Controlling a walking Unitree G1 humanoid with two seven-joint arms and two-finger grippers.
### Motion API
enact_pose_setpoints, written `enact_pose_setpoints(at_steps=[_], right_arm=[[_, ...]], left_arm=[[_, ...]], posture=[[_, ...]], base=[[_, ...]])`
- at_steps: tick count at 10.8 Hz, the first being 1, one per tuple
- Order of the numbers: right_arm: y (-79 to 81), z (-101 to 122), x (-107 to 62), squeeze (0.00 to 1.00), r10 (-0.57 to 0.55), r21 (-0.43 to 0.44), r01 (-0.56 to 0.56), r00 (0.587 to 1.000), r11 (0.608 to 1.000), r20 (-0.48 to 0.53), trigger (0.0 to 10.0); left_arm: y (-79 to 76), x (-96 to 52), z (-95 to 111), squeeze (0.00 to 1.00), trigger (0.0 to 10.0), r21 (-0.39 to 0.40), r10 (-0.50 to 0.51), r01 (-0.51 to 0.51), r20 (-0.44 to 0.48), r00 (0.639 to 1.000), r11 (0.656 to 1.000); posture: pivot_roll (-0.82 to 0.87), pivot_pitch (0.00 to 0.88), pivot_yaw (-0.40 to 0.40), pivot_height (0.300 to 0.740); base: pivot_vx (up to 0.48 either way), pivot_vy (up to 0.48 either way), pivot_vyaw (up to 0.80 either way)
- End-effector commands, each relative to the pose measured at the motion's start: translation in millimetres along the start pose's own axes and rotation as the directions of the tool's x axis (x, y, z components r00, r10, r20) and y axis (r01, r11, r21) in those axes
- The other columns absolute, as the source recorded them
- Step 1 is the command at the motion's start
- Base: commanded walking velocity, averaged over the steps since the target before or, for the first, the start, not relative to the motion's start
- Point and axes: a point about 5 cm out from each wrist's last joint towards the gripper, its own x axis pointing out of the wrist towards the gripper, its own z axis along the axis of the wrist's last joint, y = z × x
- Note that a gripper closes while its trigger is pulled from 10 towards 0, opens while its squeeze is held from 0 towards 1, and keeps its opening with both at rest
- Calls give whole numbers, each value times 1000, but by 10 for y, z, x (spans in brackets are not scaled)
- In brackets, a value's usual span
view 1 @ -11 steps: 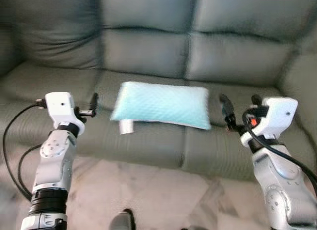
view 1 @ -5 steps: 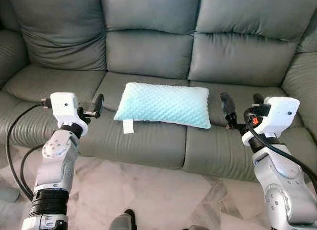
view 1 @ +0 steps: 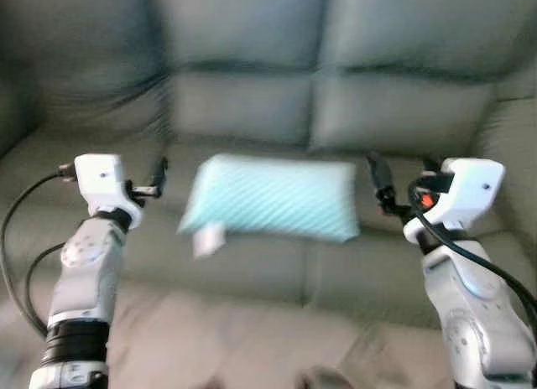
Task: Move the pillow to the sofa
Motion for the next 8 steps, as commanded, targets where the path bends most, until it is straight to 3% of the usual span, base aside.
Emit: enact_pose_setpoints(at_steps=[1,4,8], right_arm=[[0,29,-4,0,-9,-2,9,1000,1000,7,10000],[24,6,-11,0,-7,4,7,1000,1000,-2,10000],[114,-57,-66,0,36,36,-34,999,999,-34,10000]], left_arm=[[27,-39,-43,0,10000,7,5,-5,-24,1000,1000],[26,-50,-80,0,10000,-26,20,-21,-44,999,999],[124,-13,-197,0,10000,1,54,-54,-108,993,999]], posture=[[-186,164,23,740],[-184,165,21,740],[-191,175,22,740]], base=[[412,0,0],[90,0,0],[0,0,0]])
